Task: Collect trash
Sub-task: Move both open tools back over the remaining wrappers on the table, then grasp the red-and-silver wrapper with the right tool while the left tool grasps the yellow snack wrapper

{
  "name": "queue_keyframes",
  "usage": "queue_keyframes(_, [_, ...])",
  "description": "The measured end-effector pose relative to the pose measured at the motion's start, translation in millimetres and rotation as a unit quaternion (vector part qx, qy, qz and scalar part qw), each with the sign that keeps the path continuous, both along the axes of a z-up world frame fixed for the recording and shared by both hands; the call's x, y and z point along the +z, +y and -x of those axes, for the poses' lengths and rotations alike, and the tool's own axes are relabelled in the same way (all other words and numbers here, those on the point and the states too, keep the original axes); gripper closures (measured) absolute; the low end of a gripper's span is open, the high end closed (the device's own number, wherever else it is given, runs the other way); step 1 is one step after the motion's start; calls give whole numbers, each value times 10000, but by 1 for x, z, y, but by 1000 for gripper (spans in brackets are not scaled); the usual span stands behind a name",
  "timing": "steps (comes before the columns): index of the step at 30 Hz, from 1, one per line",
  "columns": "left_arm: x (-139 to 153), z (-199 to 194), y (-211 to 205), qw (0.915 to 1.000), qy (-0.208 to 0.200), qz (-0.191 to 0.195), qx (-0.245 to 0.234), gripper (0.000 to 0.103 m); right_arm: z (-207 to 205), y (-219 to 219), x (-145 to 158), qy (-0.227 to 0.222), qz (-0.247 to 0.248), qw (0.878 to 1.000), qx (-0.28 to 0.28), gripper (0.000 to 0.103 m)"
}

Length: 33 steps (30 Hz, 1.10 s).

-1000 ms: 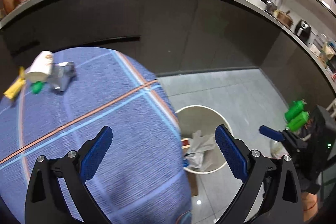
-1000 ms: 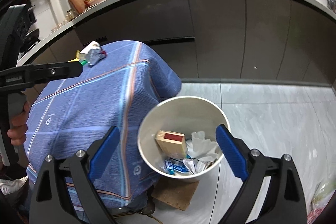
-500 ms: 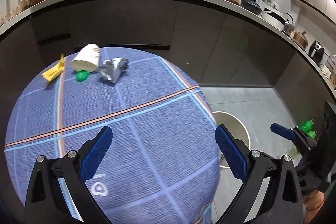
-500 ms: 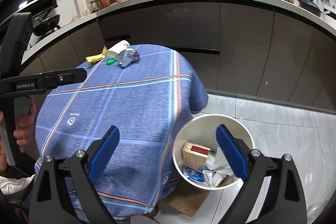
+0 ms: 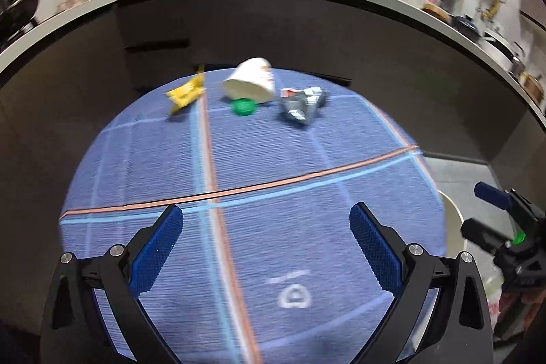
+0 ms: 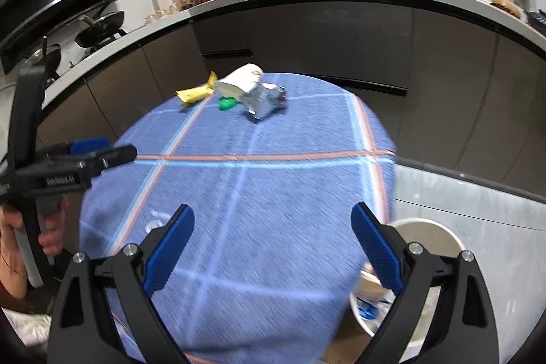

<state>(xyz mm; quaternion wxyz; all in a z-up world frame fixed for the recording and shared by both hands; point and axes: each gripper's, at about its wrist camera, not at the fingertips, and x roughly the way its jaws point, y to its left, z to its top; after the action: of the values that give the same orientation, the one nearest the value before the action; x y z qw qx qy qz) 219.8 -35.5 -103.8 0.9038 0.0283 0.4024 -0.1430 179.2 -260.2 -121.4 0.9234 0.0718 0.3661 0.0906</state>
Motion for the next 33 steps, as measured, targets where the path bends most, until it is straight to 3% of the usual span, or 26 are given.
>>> queue_keyframes(9, [-11,-26,36,9997,107,-61,218,9,-79,32,-1,98,-70,9998,129,10])
queue_keyframes(19, [-23,-62,49,9995,275,-89,149,9,-175,53,-27,427,-156,9990,-32,10])
queue_keyframes(23, [-26,-79,57,9992,357,-20,199,9,-211,55,-43,668,-143,9970,-366,10])
queue_keyframes(28, [-23,-107,69,9988,351,88,330,9,-242,38,-51,824,-792,9896,-871,9])
queue_keyframes(33, [-14,-141,72,9992,134,42,367,9,-260,31,-54,845,-879,9859,-1150,9])
